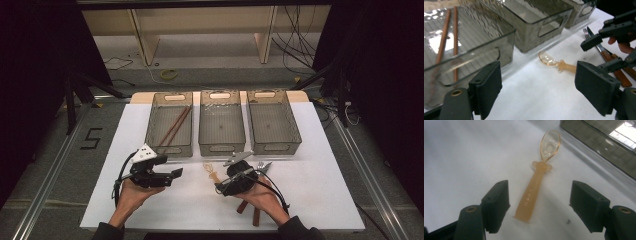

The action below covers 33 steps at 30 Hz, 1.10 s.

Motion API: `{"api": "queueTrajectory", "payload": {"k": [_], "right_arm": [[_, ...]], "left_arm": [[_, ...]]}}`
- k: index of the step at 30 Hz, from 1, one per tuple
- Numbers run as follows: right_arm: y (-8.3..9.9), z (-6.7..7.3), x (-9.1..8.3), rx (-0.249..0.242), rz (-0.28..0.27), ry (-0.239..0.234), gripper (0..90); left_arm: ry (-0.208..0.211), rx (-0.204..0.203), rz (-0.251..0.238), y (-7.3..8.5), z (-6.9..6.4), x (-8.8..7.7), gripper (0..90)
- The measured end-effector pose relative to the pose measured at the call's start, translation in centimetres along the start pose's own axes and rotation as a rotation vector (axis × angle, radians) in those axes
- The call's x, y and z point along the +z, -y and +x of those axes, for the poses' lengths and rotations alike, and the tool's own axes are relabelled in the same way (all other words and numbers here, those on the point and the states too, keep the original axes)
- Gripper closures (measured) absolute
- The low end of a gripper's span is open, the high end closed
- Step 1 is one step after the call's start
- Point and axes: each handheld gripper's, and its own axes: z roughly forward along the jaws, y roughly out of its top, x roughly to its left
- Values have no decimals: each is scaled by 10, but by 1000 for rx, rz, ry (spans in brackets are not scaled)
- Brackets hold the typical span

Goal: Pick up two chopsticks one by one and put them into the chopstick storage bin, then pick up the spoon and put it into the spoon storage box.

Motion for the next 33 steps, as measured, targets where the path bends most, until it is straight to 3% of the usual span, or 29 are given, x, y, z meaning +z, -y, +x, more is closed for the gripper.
{"api": "queueTrajectory", "payload": {"k": [10, 19, 33], "right_arm": [[-2, 5, 9, -25, 45, -9, 355], [0, 4, 14, -31, 70, -22, 408], [3, 6, 21, -63, 109, 11, 520]], "left_arm": [[3, -11, -48, 9, 0, -7, 203], [0, -18, -40, 13, 0, -6, 202], [4, -8, -25, 18, -1, -3, 204]]}}
